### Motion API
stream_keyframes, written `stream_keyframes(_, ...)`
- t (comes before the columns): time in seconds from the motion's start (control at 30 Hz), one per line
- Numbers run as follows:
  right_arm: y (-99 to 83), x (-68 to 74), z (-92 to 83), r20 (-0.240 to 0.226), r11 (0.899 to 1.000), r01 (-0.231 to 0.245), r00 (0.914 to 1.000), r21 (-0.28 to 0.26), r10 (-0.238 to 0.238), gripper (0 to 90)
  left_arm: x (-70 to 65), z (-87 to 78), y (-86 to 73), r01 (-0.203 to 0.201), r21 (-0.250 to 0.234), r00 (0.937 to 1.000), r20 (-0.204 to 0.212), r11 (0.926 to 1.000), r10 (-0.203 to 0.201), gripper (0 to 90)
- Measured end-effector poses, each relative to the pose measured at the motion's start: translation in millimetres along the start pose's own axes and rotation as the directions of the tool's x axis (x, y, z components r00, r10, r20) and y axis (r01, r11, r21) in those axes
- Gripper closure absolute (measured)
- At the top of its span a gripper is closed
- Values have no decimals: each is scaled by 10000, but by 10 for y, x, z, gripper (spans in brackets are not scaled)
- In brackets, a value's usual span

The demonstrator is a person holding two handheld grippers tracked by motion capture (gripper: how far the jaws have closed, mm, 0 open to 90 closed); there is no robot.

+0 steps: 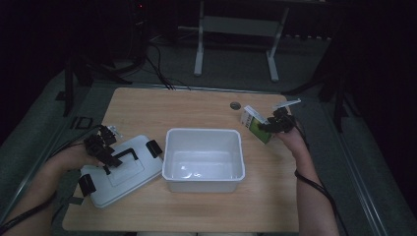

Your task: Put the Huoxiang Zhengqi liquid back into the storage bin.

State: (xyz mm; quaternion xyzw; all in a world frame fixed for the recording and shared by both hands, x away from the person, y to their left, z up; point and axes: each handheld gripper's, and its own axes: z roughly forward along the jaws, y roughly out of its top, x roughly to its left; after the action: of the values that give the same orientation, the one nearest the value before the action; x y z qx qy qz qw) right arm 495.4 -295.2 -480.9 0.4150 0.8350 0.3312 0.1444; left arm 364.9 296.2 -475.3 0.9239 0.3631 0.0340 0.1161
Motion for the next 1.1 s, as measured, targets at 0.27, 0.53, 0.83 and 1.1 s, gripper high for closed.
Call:
stream_keyframes(0.27,14,41,105,90,9978,360,9993,563,-366,453,-12,-1,30,-96,55,10000,13,9999,96,367)
stream_keyframes(0.53,11,70,126,198,9937,759,9968,830,-778,627,-6,-12,29,-84,54,10000,-4,10000,84,366)
stream_keyframes(0.83,-39,123,-31,105,9915,973,9951,868,-986,634,-22,-46,41,-108,33,9999,-26,9999,108,367)
stream_keyframes(1.1,-148,185,-302,-65,9947,809,9967,627,-807,635,-45,-53,63,-203,47,9998,-36,9998,203,366)
